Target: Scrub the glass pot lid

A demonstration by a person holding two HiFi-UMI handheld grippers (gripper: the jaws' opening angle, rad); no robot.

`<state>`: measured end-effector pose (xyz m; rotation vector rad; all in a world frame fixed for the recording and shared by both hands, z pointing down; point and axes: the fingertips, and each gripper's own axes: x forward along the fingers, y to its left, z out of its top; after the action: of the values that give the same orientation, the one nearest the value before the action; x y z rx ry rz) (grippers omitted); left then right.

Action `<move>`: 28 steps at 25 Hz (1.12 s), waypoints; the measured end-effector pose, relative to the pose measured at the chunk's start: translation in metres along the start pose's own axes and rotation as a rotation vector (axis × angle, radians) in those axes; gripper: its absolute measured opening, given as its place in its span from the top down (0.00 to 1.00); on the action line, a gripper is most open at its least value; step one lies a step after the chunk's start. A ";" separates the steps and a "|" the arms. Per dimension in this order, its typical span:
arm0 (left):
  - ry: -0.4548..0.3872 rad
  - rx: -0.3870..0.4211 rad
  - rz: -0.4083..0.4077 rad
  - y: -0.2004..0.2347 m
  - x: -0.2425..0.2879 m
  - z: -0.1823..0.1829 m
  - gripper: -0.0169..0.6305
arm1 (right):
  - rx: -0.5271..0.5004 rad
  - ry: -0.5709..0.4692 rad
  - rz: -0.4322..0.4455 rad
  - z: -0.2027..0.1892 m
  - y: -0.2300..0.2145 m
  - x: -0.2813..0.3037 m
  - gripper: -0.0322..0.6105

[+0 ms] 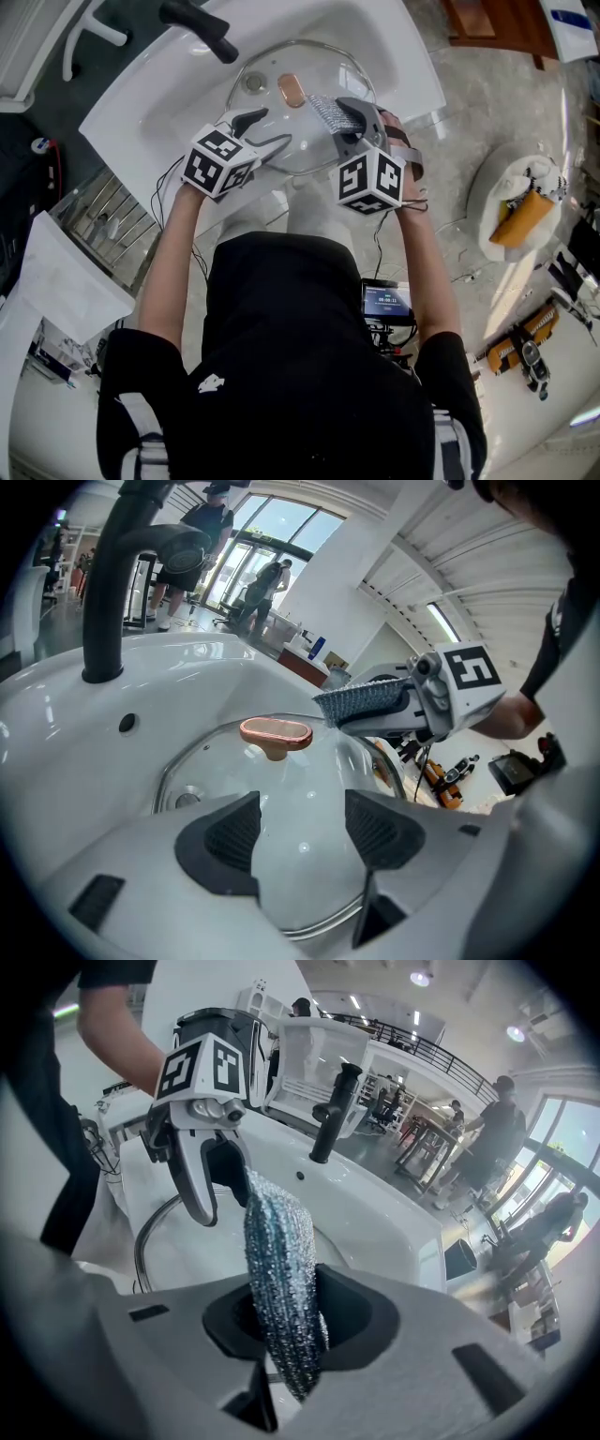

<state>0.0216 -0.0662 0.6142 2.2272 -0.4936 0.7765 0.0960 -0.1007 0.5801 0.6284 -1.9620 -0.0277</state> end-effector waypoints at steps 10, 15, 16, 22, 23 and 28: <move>-0.001 0.001 0.000 0.002 0.001 -0.001 0.55 | 0.014 0.030 -0.030 -0.014 -0.011 0.002 0.83; -0.002 0.001 -0.001 0.000 0.001 0.000 0.55 | 0.008 0.036 -0.034 -0.014 -0.010 0.002 0.83; -0.002 0.001 -0.001 0.001 0.001 0.000 0.55 | 0.005 0.037 -0.034 -0.013 -0.010 0.002 0.83; -0.001 0.001 -0.001 0.001 0.001 0.000 0.55 | -0.006 0.027 -0.027 -0.008 -0.004 0.003 0.83; 0.000 0.001 -0.001 0.001 0.001 0.000 0.55 | -0.008 0.025 -0.026 -0.007 -0.002 0.004 0.83; -0.001 0.001 0.001 0.001 0.001 -0.001 0.55 | -0.022 0.006 -0.015 0.003 0.009 0.005 0.82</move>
<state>0.0211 -0.0664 0.6158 2.2285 -0.4946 0.7763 0.0886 -0.0963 0.5856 0.6281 -1.9484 -0.0571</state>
